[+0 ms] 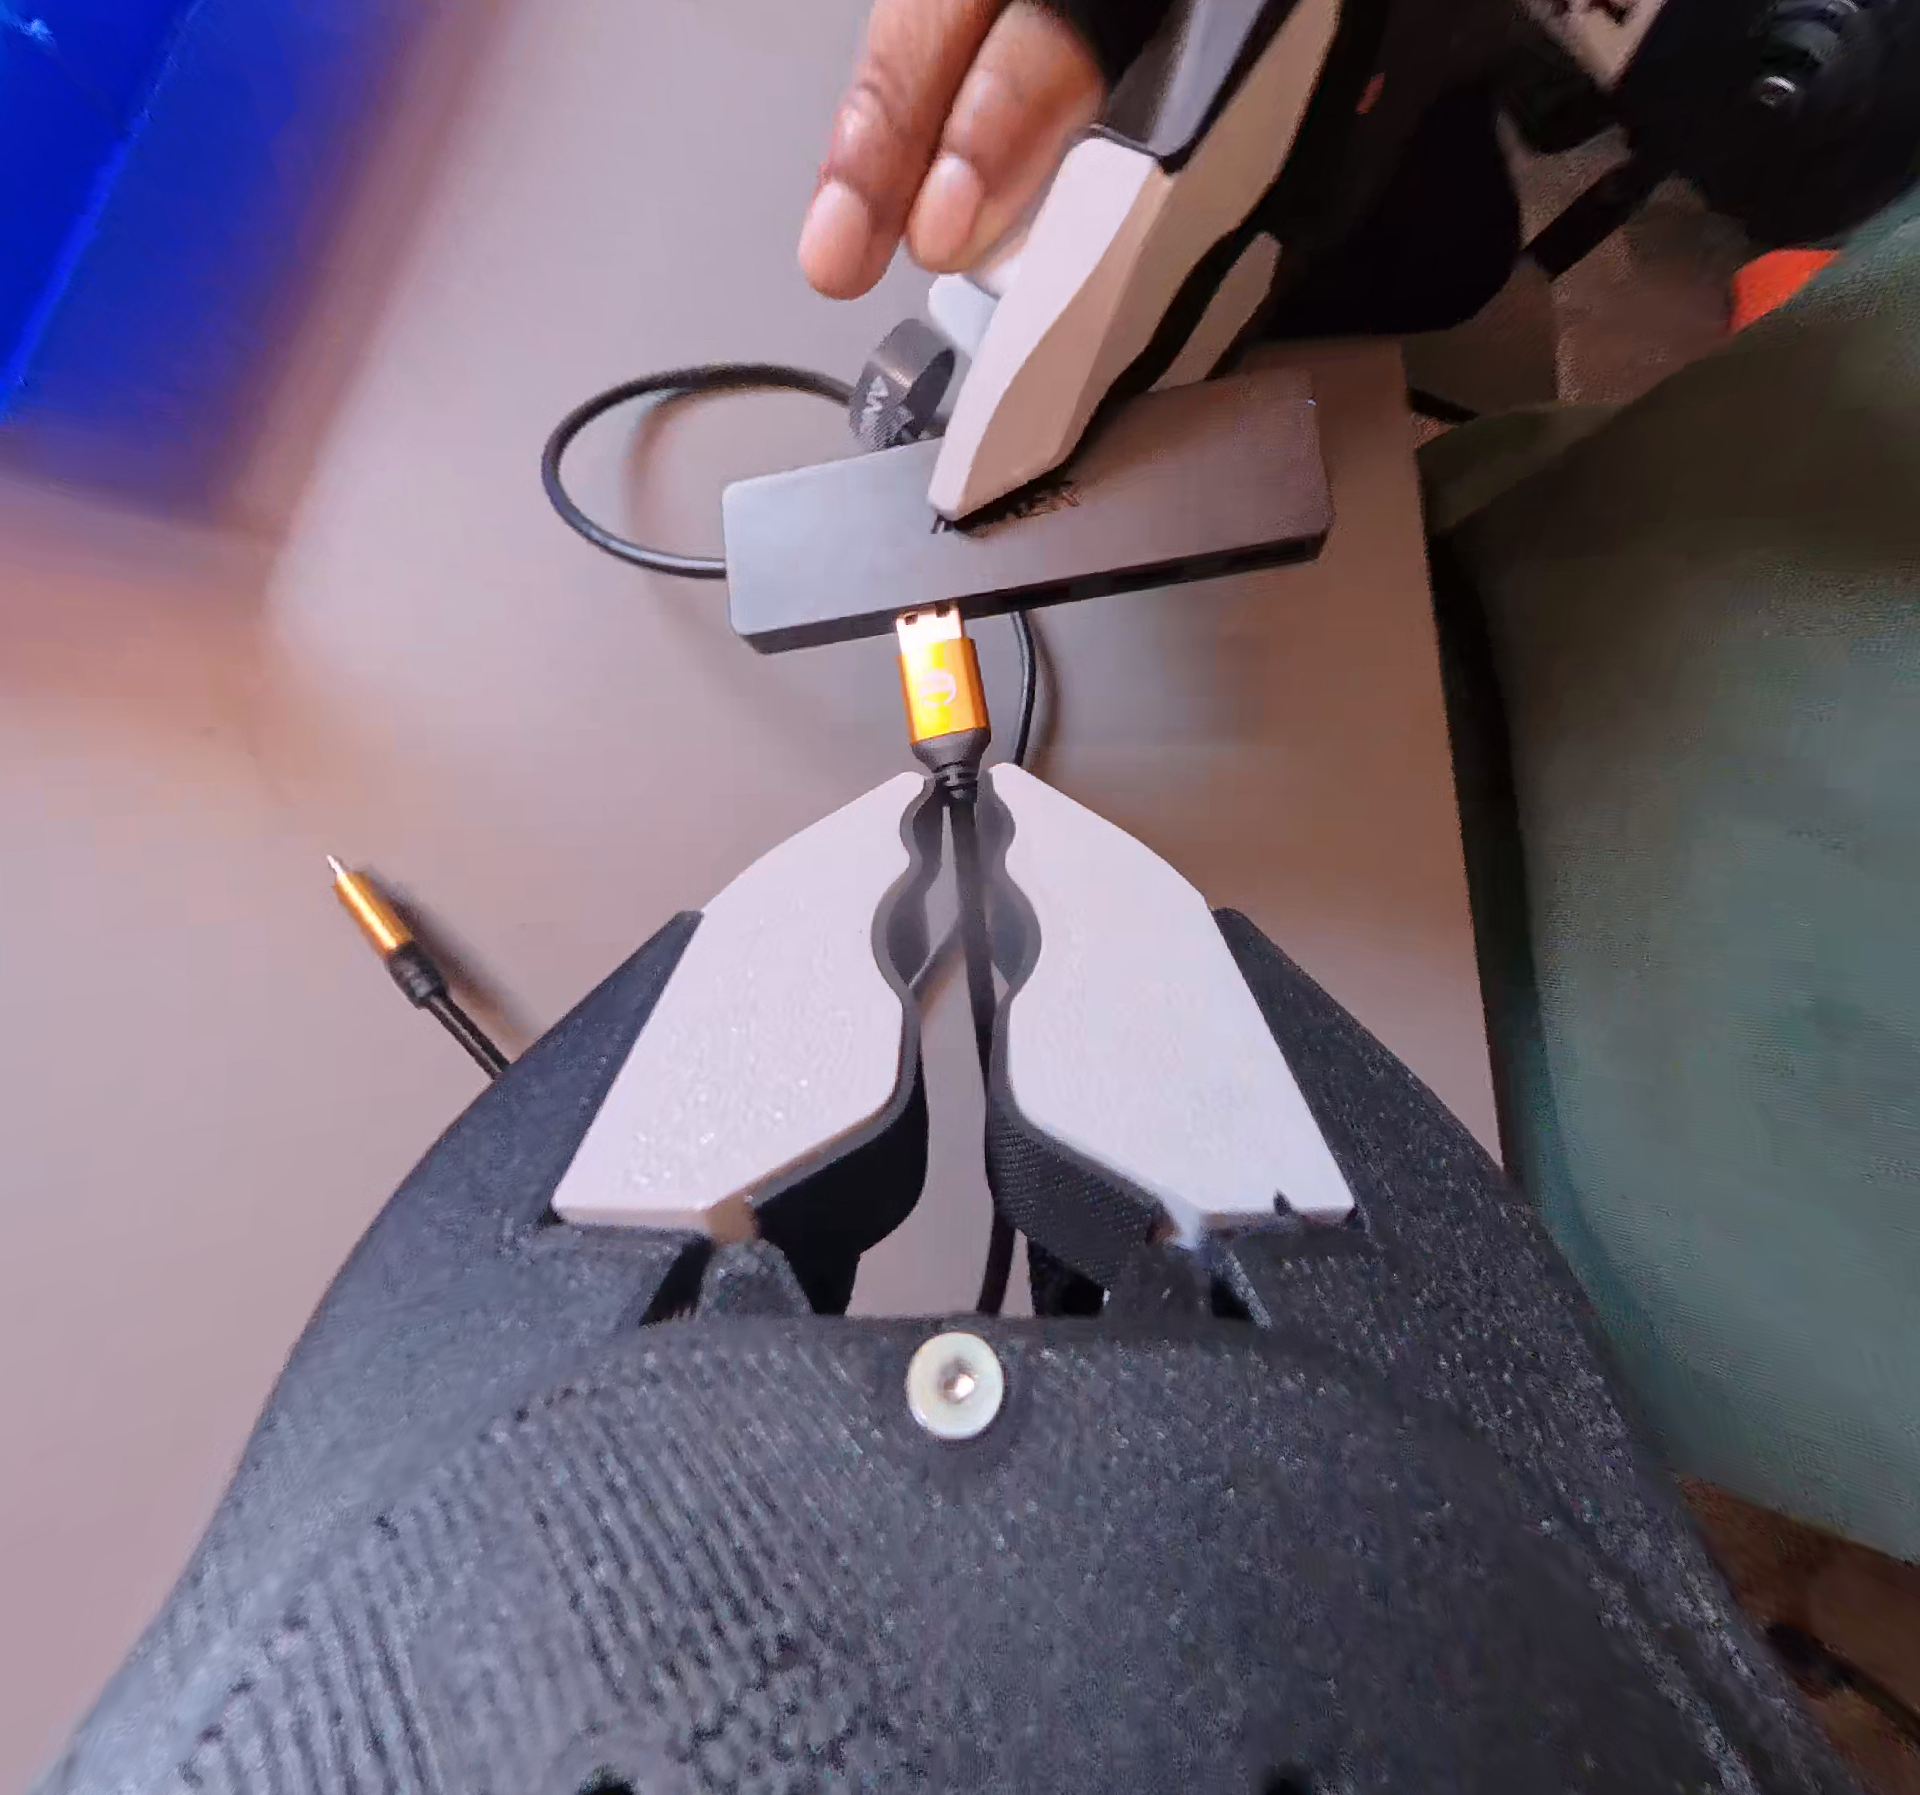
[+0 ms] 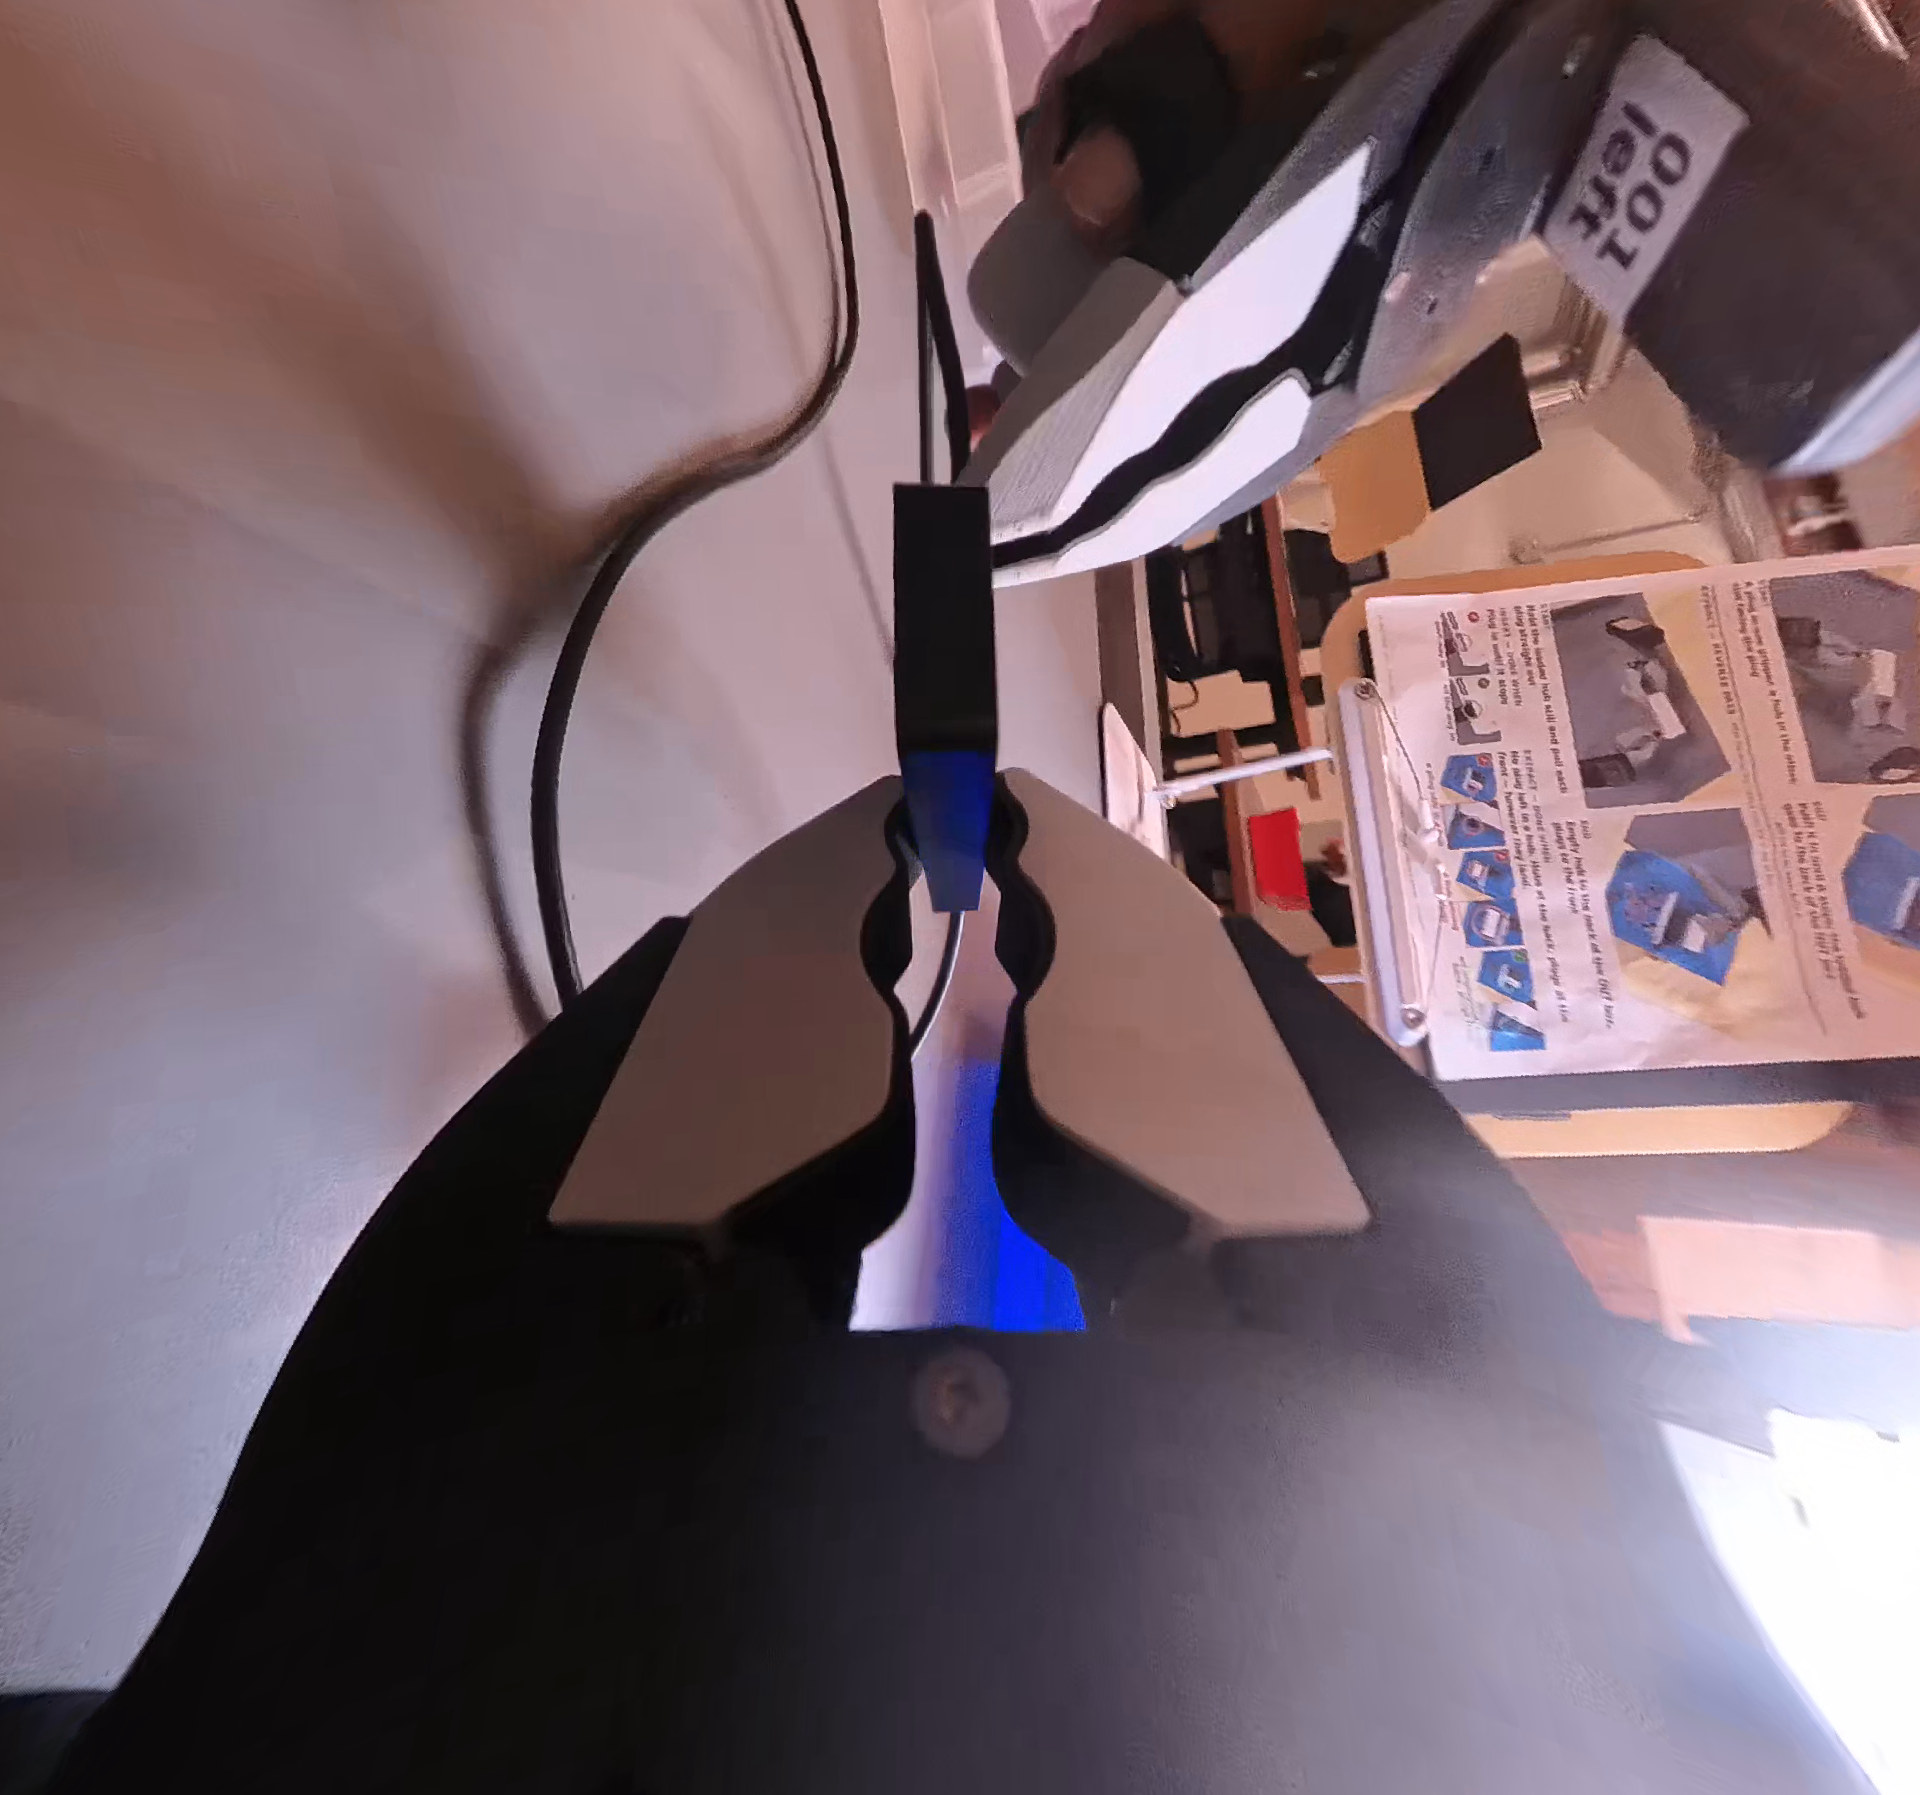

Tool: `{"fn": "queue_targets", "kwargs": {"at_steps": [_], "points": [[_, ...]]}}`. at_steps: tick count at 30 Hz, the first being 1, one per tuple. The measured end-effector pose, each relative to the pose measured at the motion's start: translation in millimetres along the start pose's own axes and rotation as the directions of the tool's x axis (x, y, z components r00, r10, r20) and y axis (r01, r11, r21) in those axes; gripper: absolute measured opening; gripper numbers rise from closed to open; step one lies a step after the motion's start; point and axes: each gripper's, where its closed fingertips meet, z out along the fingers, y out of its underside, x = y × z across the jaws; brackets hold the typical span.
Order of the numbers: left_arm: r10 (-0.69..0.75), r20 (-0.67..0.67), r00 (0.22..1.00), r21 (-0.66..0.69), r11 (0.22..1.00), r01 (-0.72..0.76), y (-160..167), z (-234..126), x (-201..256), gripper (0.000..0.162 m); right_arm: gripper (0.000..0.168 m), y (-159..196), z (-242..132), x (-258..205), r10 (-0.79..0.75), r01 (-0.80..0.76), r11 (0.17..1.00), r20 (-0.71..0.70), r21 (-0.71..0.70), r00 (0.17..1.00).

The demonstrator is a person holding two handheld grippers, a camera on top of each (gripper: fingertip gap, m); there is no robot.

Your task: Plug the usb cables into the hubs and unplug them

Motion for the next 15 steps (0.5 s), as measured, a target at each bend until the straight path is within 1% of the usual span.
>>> {"fn": "queue_targets", "kwargs": {"at_steps": [4, 6, 7, 10, 15], "points": [[-0.035, -0.064, 0.997, 0.122, 0.992, 0.042, -9.5, -10.1, 11.1, 0.006, 0.012, -9.1, -5.2, 13.4, 0.095, -0.092, 0.992, -0.037, 0.087, 0.995], [-0.042, -0.117, 0.992, 0.159, 0.985, 0.061, -14.3, -10.1, 20.5, 0.006, 0.017, -11.4, -3.2, 15.4, 0.125, -0.12, 0.988, -0.04, 0.093, 0.991], [-0.036, -0.127, 0.991, 0.163, 0.985, 0.057, -15.9, -8.3, 24.1, 0.006, 0.019, -10.7, -1.3, 14.2, 0.119, -0.116, 0.99, -0.037, 0.08, 0.992], [-0.004, -0.127, 0.992, 0.152, 0.988, 0.023, -18.2, -2.3, 30.5, 0.006, 0.012, -11.2, -0.4, 7.1, 0.093, -0.092, 0.994, 0.002, 0.062, 0.996], [-0.001, -0.139, 0.99, 0.161, 0.987, 0.024, -22.7, 0.7, 35.5, 0.006, 0.012, -9.5, -2.3, 5.8, 0.087, -0.088, 0.995, 0.012, 0.044, 0.996]]}}
